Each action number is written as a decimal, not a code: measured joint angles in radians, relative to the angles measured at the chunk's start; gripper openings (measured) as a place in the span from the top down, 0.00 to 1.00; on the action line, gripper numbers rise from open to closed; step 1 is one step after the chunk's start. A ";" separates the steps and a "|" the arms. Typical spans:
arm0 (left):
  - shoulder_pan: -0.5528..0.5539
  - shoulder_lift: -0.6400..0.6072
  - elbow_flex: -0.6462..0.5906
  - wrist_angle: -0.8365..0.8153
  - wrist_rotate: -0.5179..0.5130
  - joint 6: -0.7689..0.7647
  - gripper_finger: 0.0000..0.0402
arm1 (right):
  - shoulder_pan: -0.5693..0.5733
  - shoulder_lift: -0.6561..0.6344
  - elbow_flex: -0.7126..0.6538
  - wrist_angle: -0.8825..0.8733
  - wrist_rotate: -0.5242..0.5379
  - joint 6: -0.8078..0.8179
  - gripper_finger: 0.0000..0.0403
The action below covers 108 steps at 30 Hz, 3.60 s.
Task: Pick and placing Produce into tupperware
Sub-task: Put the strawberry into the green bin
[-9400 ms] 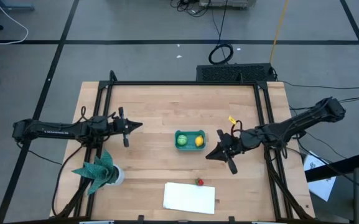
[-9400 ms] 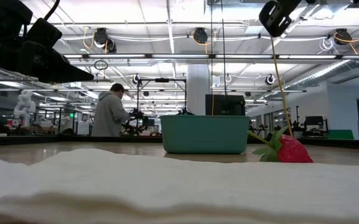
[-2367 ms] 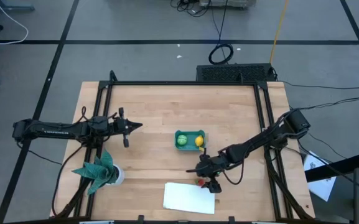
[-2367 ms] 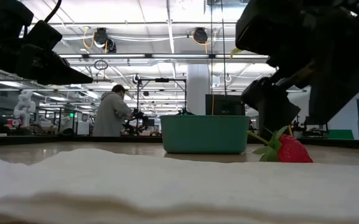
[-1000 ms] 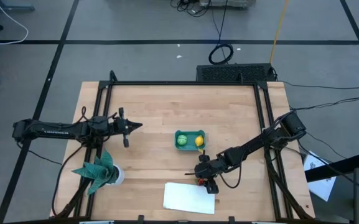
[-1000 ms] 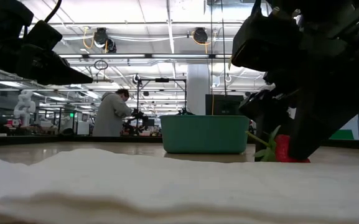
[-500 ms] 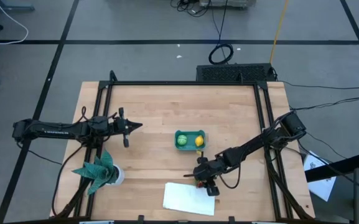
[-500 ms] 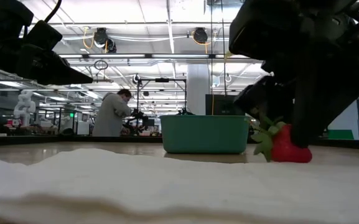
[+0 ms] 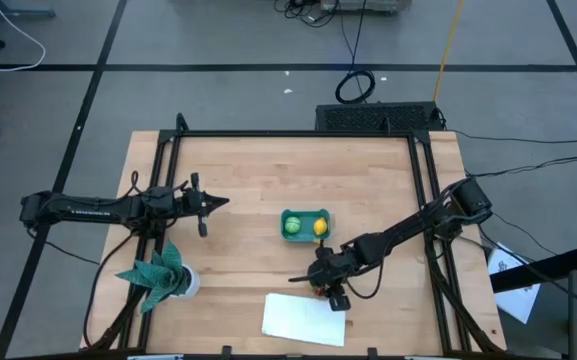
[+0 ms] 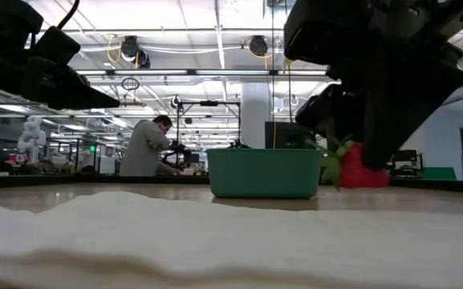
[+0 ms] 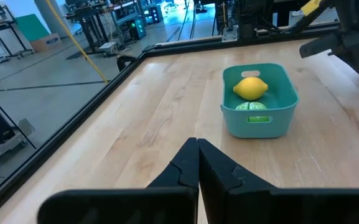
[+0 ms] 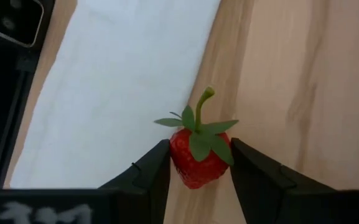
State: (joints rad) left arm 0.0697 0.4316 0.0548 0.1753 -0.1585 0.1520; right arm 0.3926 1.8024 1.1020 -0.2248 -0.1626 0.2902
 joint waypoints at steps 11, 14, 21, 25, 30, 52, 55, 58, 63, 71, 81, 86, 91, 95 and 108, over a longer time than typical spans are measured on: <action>0.000 0.000 0.000 -0.017 0.000 0.000 1.00 | -0.026 -0.124 0.000 -0.067 0.003 -0.016 0.65; 0.000 0.000 0.000 -0.016 0.000 0.000 1.00 | -0.033 -0.167 0.000 -0.071 0.004 -0.017 0.65; 0.000 0.000 0.000 -0.015 0.000 0.000 1.00 | -0.053 -0.258 0.000 -0.086 0.006 -0.022 0.65; 0.000 0.000 0.000 -0.015 0.000 0.001 1.00 | -0.062 -0.295 0.000 -0.101 0.008 -0.021 0.65; 0.000 0.000 0.000 -0.015 0.000 0.001 1.00 | -0.072 -0.327 0.000 -0.108 0.009 -0.022 0.65; 0.000 0.000 0.000 -0.015 -0.001 0.004 1.00 | -0.122 -0.465 0.000 -0.194 0.061 -0.034 0.65; 0.000 0.000 0.000 -0.015 -0.001 0.006 1.00 | -0.139 -0.465 0.000 -0.194 0.057 -0.044 0.65; 0.000 0.000 0.000 -0.015 -0.001 0.007 1.00 | -0.166 -0.455 0.000 -0.192 0.045 -0.059 0.65; 0.000 0.000 0.000 -0.016 -0.001 0.006 1.00 | -0.211 -0.445 0.000 -0.161 0.002 -0.089 0.65; 0.000 0.000 0.000 -0.016 -0.008 0.007 1.00 | -0.319 -0.444 0.000 -0.110 -0.070 -0.131 0.65; 0.000 0.000 0.000 -0.016 -0.009 0.010 1.00 | -0.482 -0.428 -0.001 -0.102 -0.140 -0.175 0.65; 0.000 0.000 0.000 -0.017 -0.009 0.009 1.00 | -0.562 -0.416 0.000 -0.094 -0.184 -0.201 0.65; 0.000 0.000 0.000 -0.017 -0.009 0.011 1.00 | -0.626 -0.409 0.000 -0.084 -0.235 -0.215 0.65; 0.000 0.000 0.000 -0.017 -0.009 0.012 1.00 | -0.658 -0.410 0.000 -0.058 -0.236 -0.226 0.65; 0.000 0.000 0.000 -0.018 -0.011 0.019 1.00 | -0.720 -0.253 0.000 0.022 -0.473 -0.250 0.65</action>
State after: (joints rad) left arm 0.0700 0.4316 0.0547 0.1574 -0.1696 0.1711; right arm -0.3273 1.5490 1.1019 -0.2033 -0.6352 0.0402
